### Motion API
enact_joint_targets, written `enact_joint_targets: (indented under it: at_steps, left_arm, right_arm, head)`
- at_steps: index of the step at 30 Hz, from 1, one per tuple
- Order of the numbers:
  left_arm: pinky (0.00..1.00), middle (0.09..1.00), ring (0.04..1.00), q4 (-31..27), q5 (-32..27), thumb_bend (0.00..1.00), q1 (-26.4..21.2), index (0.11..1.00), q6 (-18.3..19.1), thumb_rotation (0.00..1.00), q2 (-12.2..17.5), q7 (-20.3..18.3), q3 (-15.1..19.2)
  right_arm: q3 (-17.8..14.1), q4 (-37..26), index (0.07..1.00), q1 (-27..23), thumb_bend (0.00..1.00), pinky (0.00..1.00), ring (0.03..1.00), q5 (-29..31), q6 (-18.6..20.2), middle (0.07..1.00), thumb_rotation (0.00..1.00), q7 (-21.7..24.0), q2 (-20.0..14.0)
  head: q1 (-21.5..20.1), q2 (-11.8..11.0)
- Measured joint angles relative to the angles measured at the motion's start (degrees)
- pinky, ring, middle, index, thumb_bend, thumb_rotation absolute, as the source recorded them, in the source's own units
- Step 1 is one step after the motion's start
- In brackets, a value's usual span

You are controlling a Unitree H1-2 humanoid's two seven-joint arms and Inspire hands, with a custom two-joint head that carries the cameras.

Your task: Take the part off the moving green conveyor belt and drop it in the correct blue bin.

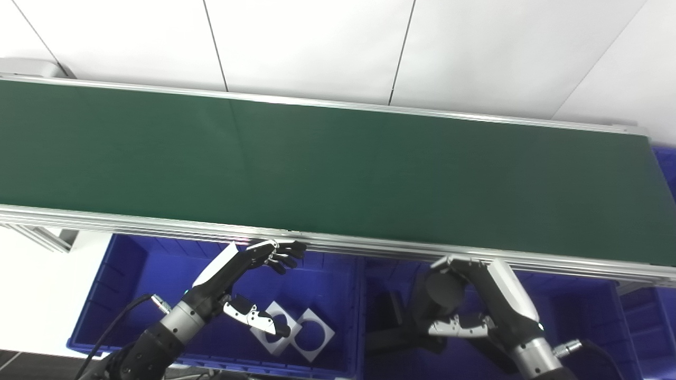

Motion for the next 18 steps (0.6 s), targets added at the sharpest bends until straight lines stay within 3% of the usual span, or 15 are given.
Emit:
enact_joint_targets:
  at_steps: [8,10,11,13,18]
  left_arm:
    - [0.61,0.767,0.694,-0.7,-1.9,0.98,0.9,0.788,0.0,0.17,-0.9,-3.2,2.8]
    - [0.62,0.77,0.699,-0.7,-1.9,0.98,1.0,0.792,0.0,0.17,-0.9,-3.6,3.3]
    - [0.62,0.771,0.702,-0.8,-1.9,0.99,1.2,0.792,0.0,0.16,-0.9,-3.8,3.7]
    - [0.62,0.771,0.702,-0.9,-2.1,0.99,1.3,0.791,0.0,0.15,-0.9,-4.7,4.3]
    - [0.62,0.779,0.706,-0.9,-3.2,0.98,1.4,0.799,0.0,0.14,-1.1,-7.3,5.6]
  right_arm:
    - [0.2,1.8,0.53,0.7,0.52,0.47,0.537,-3.8,0.8,0.467,0.0,0.1,0.4]
    - [0.2,2.2,0.506,0.8,0.52,0.53,0.634,-4.2,1.0,0.634,0.08,-0.1,1.0]
    - [0.1,2.4,0.597,0.9,0.59,0.59,0.715,-4.4,1.2,0.737,0.1,-0.1,1.4]
    - [0.1,3.0,0.716,1.0,0.68,0.63,0.765,-4.6,1.3,0.786,0.11,-0.3,2.4]
    - [-1.1,3.1,0.87,1.6,0.81,0.73,0.847,-4.5,1.3,0.885,0.24,-1.0,4.3]
  head:
    - [-1.1,0.4]
    - [-1.4,0.4]
    - [-1.8,0.5]
    - [-1.9,0.5]
    - [-2.8,0.3]
